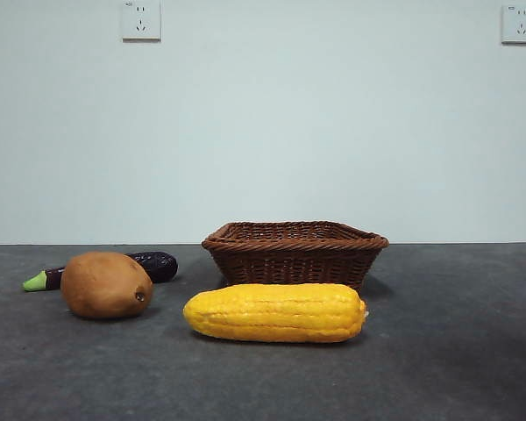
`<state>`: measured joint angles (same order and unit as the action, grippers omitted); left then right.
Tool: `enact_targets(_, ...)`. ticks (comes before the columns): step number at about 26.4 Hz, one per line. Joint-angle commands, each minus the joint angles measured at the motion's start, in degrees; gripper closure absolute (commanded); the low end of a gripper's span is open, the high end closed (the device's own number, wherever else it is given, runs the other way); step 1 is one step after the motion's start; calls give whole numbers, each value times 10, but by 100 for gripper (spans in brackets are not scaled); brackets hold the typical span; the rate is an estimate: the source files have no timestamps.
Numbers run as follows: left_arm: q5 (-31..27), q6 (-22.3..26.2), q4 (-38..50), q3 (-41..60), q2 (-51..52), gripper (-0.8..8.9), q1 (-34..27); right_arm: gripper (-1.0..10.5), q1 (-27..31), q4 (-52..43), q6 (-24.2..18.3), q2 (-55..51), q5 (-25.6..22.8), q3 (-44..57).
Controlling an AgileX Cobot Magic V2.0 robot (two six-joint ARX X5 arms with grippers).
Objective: Help me put the vegetables on the table into the basket
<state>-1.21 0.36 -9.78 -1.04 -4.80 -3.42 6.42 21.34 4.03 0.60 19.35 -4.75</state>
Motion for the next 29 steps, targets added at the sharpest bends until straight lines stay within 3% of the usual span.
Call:
enact_targets(1,2,-3,4,6,-8,817,-2,946,0,-3,69,-1,2,5)
enact_targets(7,5,-7,4,6,-53,820,-2,957,0,-11,95,-1,-3,5)
enact_targets(10,50,-14,4,-3,-69,820,-2,958,0,-21,145,-1,1,-4)
enact_targets(18,97,-77,-22,-150,-113,820,1,958,0,-9,147,59,22,-133)
enact_targets(29,200,-36,-188,-352,-196,820,1,958,0,170,-20,259,66,-386)
